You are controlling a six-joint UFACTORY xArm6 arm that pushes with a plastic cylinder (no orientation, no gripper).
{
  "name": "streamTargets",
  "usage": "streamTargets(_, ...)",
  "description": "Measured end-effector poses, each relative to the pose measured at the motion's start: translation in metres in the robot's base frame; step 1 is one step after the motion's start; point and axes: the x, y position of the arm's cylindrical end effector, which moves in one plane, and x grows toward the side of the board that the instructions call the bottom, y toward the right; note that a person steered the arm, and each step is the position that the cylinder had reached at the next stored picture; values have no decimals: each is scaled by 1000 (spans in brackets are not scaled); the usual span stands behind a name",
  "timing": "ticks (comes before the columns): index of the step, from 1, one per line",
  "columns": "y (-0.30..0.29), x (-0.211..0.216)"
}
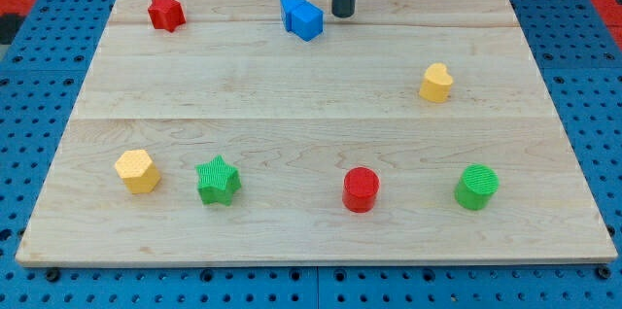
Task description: Move the green star towards the top right side of the board
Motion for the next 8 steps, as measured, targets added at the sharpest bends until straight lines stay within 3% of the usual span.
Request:
streamTargets(1,-35,45)
streamTargets(3,-21,145)
streamTargets(4,-50,191)
streamTargets(5,-152,220)
streamTargets(6,-205,277)
streamTargets(8,-142,282)
